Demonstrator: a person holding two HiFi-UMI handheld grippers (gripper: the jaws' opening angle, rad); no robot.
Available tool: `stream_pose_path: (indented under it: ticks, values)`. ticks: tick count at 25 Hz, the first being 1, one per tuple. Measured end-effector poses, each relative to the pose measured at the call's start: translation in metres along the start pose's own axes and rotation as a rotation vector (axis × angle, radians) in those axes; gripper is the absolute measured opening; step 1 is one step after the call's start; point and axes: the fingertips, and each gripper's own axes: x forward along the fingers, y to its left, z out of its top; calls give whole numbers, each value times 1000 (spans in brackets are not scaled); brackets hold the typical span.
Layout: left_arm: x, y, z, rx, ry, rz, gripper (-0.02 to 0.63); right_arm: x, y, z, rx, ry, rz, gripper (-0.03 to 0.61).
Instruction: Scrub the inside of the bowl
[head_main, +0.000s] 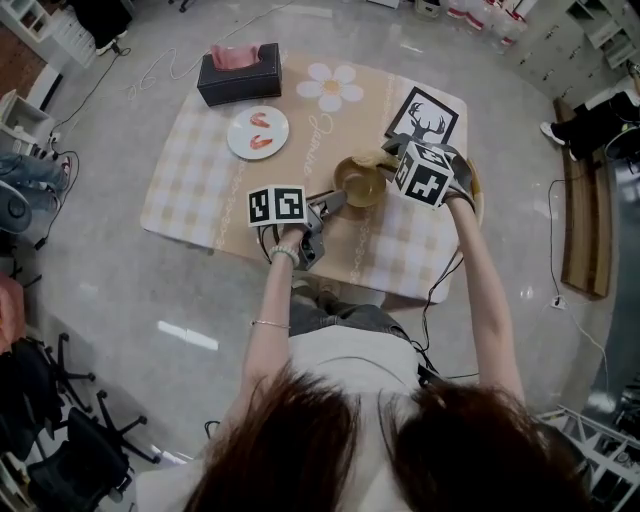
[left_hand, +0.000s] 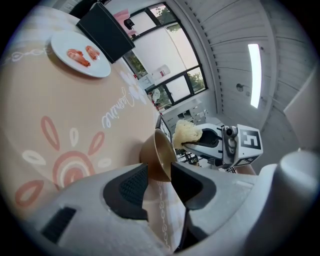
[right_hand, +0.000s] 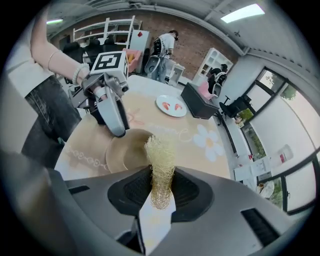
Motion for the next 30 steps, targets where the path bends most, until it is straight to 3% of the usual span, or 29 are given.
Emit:
stream_pose_path:
  ticks: [14,22,30]
  values:
    - [2,4,0,-48,-2,5,135,14,5,7,-392,178,30,95]
    - [2,5,0,-55,1,0,133,20,9,9,-508,234,35,95]
    - [1,5,0,-80,-7,-16,133,21,9,9,-547,265,37,95]
